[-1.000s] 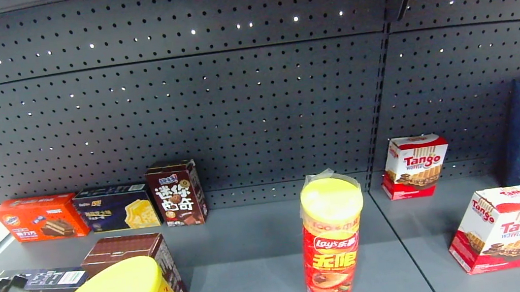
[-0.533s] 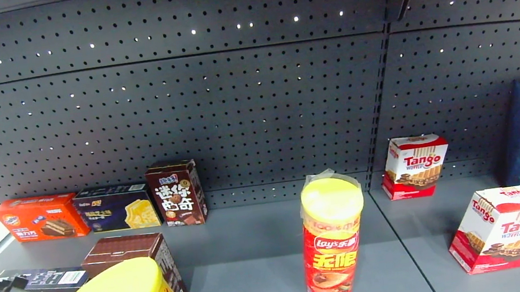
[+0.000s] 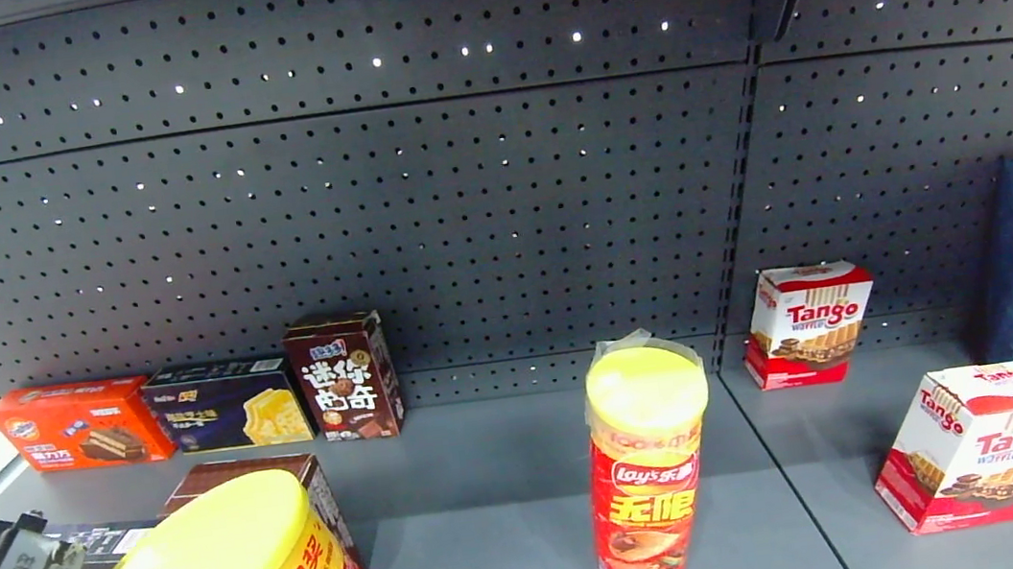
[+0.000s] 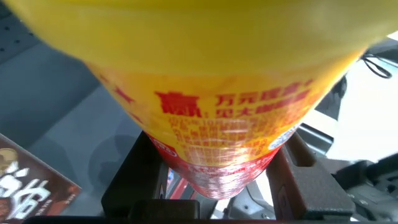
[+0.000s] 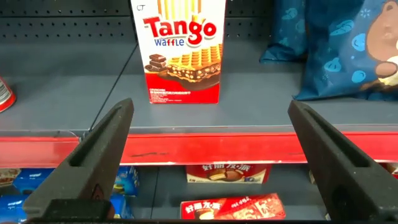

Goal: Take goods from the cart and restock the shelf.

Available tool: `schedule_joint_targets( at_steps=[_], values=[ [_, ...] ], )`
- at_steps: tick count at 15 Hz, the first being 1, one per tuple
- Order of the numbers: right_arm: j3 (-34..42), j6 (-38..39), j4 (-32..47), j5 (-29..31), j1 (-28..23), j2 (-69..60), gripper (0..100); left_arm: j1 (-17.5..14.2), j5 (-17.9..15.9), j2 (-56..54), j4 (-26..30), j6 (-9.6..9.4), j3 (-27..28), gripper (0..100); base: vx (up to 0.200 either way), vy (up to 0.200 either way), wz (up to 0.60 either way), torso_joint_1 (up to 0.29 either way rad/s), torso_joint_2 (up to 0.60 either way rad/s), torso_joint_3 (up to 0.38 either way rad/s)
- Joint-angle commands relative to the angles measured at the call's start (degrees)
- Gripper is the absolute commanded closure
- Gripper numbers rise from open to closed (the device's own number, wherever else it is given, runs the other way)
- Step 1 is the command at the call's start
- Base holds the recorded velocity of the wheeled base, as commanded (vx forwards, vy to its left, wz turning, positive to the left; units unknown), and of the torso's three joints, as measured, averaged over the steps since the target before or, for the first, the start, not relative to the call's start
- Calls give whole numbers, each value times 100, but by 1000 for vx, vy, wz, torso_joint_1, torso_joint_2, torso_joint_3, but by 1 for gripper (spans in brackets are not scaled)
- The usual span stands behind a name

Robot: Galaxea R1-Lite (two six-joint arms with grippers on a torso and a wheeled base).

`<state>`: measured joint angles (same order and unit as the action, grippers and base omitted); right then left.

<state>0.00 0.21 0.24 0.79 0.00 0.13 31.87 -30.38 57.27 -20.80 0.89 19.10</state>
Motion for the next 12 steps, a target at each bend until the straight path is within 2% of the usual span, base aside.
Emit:
schedule_joint_targets(
  at_steps=[1,3,4,7,12],
  values=[
    [0,-3,2,0,0,-13,0,-110,6,47,-3,16,23,100,0,0,0,0,0,0],
    [0,-3,2,0,0,-13,0,-400,-12,276,-47,8,217,100,0,0,0,0,0,0],
    [0,-3,2,0,0,-13,0,-427,-3,390,-56,8,331,100,0,0,0,0,0,0],
    [0,-3,2,0,0,-13,0,-321,-21,882,-21,-1,999,100,0,0,0,0,0,0],
    [0,-3,2,0,0,-13,0,-216,-47,1454,-170,-19,1166,100,0,0,0,0,0,0]
  ],
)
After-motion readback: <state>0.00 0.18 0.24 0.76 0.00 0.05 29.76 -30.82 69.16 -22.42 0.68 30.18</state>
